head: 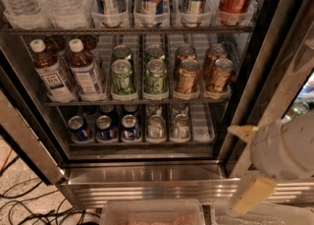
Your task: Pick coke can from top shelf of fridge
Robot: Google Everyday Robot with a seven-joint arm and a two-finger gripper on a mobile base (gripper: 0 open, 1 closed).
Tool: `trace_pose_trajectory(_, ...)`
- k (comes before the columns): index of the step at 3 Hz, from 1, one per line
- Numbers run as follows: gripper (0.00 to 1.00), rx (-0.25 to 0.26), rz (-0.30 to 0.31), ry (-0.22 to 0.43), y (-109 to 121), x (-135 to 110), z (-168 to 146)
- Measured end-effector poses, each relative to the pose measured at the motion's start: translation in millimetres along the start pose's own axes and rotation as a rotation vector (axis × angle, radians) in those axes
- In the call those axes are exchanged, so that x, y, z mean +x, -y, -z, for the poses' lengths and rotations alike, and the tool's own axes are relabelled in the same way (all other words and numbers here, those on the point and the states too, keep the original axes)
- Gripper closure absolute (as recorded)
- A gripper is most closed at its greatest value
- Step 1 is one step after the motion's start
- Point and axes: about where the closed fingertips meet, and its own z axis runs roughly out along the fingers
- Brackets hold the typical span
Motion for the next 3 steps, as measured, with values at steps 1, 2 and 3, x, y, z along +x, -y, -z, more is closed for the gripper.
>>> trace_pose_trajectory(1, 0.0, -0.086, 0.01, 0.214, -33, -15, -55)
trace_pose_trajectory(2, 0.0, -0.196, 0.093, 0.496, -61, -74, -82)
trace_pose_trajectory(3, 0.0, -0.225, 0.123, 0.722, -74, -138, -73)
